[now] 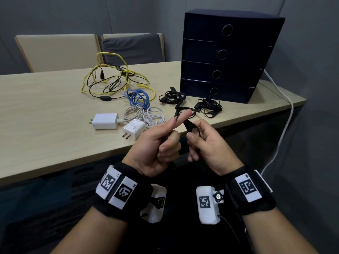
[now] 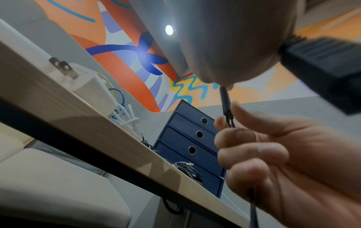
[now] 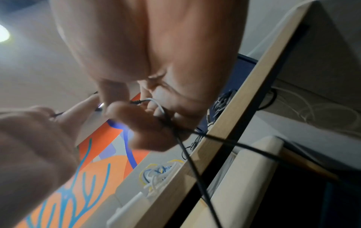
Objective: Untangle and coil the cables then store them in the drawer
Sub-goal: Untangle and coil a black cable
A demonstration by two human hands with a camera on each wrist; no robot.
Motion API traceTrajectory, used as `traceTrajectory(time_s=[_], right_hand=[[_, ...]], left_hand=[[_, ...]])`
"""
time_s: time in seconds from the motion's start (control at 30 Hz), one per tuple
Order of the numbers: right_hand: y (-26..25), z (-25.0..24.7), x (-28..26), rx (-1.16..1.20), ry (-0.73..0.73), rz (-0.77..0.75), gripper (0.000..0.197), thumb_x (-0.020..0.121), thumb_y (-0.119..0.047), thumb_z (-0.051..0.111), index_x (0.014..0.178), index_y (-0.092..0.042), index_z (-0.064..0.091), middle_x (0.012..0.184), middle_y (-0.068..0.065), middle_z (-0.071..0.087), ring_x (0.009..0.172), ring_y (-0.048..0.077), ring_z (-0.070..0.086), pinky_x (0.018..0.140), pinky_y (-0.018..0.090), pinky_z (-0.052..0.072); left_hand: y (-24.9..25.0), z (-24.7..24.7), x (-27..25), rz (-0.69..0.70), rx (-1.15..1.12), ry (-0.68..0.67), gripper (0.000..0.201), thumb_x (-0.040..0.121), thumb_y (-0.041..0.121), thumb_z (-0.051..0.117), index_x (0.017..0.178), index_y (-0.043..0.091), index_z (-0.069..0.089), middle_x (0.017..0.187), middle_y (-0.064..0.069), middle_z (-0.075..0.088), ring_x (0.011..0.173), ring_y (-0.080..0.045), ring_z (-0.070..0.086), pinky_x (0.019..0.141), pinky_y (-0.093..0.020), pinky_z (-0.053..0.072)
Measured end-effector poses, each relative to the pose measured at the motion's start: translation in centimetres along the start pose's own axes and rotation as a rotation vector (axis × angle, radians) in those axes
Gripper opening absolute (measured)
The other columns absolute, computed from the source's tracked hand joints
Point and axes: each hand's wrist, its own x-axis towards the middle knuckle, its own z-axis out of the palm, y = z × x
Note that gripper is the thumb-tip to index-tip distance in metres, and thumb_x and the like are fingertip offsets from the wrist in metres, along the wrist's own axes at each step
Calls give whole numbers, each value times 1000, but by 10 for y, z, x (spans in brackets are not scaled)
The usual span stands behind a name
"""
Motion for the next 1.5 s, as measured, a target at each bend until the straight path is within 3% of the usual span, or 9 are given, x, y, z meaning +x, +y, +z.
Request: traceTrajectory(time_s=[0.13,0.2,0.43,0.6,0.7,0.93,1.03,1.17,1.5], right_hand=[[12,-1,-5,-283,22,63,11,98,-15,54,88,-17,52,63,6,45,40,8,35,39,24,35],[16,-2,-10,-468,-3,39,14,98,-18,56,84,-17,55,54,-10,47,44,3,41,46,16,34],[9,-2,-29,-830,-111,-35,15,97,-27,56,84,-21,55,73,-2,61,70,10,58,70,37,49],[-9,2,-34,-950,-169,-112,13,95,-30,58,86,-20,59,78,-9,61,77,5,58,73,34,48],[-30,5,-30,-1010,-195,-260,13,88,-28,59,80,-18,63,75,-10,60,73,4,56,71,28,46],[-68,-8,-12,-884,-33,-247,11,86,-17,71,76,-15,68,71,-25,65,73,-5,59,66,10,39],[-65,-8,-7,-849,43,-228,18,85,-22,73,73,-13,63,64,-4,62,65,10,53,60,17,37],[-64,-3,-2,-798,79,-205,31,82,-26,75,69,-13,50,57,-7,46,57,6,40,54,17,33],[-46,-12,-4,-644,28,-169,14,86,-15,72,76,-13,62,66,-3,57,64,7,51,64,25,42]], left_hand=[[2,1,2,178,-78,97,37,86,20,43,120,17,57,60,3,64,47,-8,60,37,-13,37],[6,-3,4,267,-149,126,32,89,13,41,116,12,58,85,-4,74,77,-15,73,61,-19,57],[8,-16,14,440,-161,230,28,99,6,35,119,10,55,110,-6,71,103,-21,68,88,-34,56],[-10,-20,21,467,416,275,32,96,-2,45,112,20,62,95,8,74,102,-7,67,90,-25,52],[-21,-18,19,350,817,102,36,96,-3,47,112,27,60,102,16,69,101,7,61,94,-13,42],[-8,-12,0,127,850,15,33,104,16,36,133,11,53,63,-10,62,37,-12,46,37,-17,35],[-2,-13,-4,90,823,-79,37,99,28,36,113,2,60,57,-5,60,34,-11,42,39,-19,33],[-4,-19,-7,65,516,-170,24,96,17,40,97,2,59,60,-11,57,41,-16,50,62,-37,49],[-6,-30,-7,-21,513,-122,37,91,22,44,122,14,62,61,-14,64,31,-9,38,35,-14,29]])
